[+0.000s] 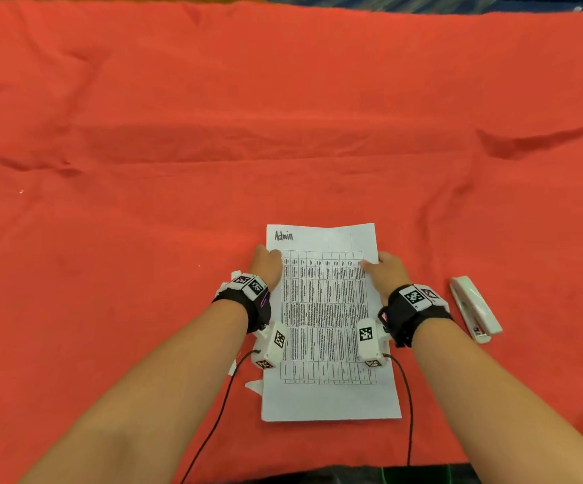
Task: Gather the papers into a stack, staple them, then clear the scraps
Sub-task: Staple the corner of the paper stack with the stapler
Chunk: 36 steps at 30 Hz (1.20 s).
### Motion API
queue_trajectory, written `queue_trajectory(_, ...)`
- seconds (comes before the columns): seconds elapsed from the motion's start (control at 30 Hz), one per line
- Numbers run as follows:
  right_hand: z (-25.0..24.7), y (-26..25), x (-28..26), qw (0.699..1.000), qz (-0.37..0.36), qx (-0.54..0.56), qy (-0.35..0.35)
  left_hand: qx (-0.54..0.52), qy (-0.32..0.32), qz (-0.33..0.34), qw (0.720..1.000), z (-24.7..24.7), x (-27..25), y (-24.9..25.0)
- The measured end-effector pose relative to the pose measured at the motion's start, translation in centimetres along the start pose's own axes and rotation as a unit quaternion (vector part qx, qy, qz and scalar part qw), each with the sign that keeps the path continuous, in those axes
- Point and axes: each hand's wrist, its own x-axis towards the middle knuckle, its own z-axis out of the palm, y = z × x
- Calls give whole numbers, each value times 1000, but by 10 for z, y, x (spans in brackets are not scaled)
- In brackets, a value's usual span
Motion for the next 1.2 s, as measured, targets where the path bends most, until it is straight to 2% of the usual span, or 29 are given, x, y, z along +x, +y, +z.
queue_trajectory(0.27, -13, -4, -4, 999, -11, -39, 5, 14, 19, 8, 1000, 2, 6, -7)
queue_trajectory(0.33, -39, -3, -5, 994, -45, -77, 61, 14, 23, 20, 999, 2, 5, -7)
queue_trajectory(0.4, -76, 8, -6, 970, -88, -150, 170, 21, 22, 21, 999, 2, 4, -8)
queue_trajectory(0.43, -93, 15, -10, 952, -82, -198, 217, 27, 18, 20, 999, 1, 4, -8)
queue_trajectory(0.5, -119, 36, -15, 926, 9, -265, 269, 57, 25, 26, 998, 0, 2, -9)
queue_trajectory(0.57, -131, 55, -20, 914, 112, -310, 234, 85, 46, 48, 994, -1, 3, -10)
queue_trajectory(0.6, -133, 63, -18, 914, 136, -325, 202, 77, 46, 49, 995, -1, 4, -11)
queue_trajectory(0.67, -133, 66, -17, 924, 139, -314, 167, 36, 26, 36, 998, -2, 4, -11)
queue_trajectory(0.7, -131, 62, -16, 929, 132, -299, 172, 22, 19, 33, 999, -3, 4, -11)
queue_trajectory(0.77, -128, 45, -15, 940, 88, -267, 195, 19, 12, 33, 999, -3, 4, -11)
queue_trajectory(0.83, -122, 15, -14, 951, 6, -221, 215, 15, 11, 38, 999, -4, 5, -12)
queue_trajectory(0.9, -109, -24, -10, 964, -86, -143, 205, 10, 12, 51, 999, -3, 7, -15)
queue_trajectory(0.97, -84, -69, -8, 973, -158, -50, 162, 8, 15, 65, 998, -3, 7, -17)
queue_trajectory(1.07, -25, -122, -6, 978, -181, 87, 57, 12, 27, 85, 996, -2, 9, -21)
queue_trajectory(1.13, 15, -141, -6, 978, -183, 103, 3, 15, 32, 99, 994, -2, 8, -22)
queue_trajectory(1.2, 47, -145, -8, 980, -190, 51, -38, 16, 39, 113, 993, -3, 8, -24)
